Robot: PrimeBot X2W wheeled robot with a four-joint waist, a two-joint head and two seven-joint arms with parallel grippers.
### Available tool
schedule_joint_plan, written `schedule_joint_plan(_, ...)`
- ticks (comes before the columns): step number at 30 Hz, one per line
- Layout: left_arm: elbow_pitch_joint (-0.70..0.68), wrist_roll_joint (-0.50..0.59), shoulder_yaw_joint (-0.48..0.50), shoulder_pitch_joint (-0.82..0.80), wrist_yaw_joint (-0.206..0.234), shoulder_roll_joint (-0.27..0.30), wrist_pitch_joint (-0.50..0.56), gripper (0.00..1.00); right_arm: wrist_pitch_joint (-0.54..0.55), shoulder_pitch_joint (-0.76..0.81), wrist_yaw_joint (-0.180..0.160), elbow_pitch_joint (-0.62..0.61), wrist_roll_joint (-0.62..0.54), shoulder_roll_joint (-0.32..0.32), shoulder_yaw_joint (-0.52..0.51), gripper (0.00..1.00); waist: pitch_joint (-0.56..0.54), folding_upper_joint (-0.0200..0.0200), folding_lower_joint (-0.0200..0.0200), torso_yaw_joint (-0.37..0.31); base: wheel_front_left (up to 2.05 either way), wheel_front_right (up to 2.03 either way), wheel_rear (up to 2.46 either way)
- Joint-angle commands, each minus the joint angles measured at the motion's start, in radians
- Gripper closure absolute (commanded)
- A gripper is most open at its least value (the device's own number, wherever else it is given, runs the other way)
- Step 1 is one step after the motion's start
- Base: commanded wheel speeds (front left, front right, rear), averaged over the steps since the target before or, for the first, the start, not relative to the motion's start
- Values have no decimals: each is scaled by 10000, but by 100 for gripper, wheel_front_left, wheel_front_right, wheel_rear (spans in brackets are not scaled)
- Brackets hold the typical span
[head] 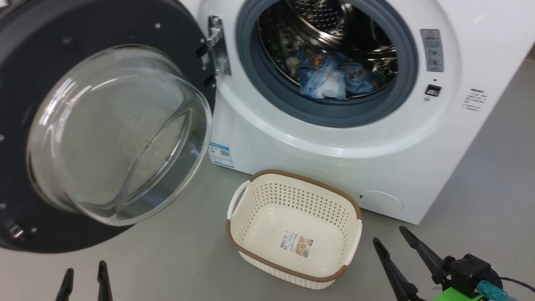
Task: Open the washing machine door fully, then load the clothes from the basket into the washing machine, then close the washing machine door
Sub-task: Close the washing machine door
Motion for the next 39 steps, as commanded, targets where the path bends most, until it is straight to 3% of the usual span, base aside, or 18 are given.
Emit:
schedule_joint_plan(1,-189,-125,333,-253,78,79,-53,0,-48,-420,16,-198,145,-178,286,0,30,-1,0,366,0,0,0)
schedule_joint_plan(17,-482,-327,330,69,240,59,-53,0,-48,-637,16,-54,252,-108,633,0,-40,-1,0,807,0,0,0)
schedule_joint_plan(19,-544,-453,367,23,223,58,-53,56,-48,-633,16,-70,253,-121,636,0,-23,-1,0,809,0,0,0)
schedule_joint_plan(21,-663,-837,409,-70,162,57,-53,100,-48,-627,16,-78,246,-123,612,0,-19,-1,0,808,0,0,0)
schedule_joint_plan(30,-2168,-1713,1213,-734,-131,440,-53,100,-48,-422,16,-141,197,-45,388,0,-59,-1,0,841,0,0,0)
schedule_joint_plan(35,-2798,-2585,1993,-1843,-198,1456,-53,100,-48,-285,16,-177,178,-10,175,0,-90,-1,0,871,0,0,0)
schedule_joint_plan(39,-2374,-3765,2472,-2963,-212,2619,-47,100,-48,-204,16,-215,143,49,96,0,-84,-1,0,817,0,0,0)
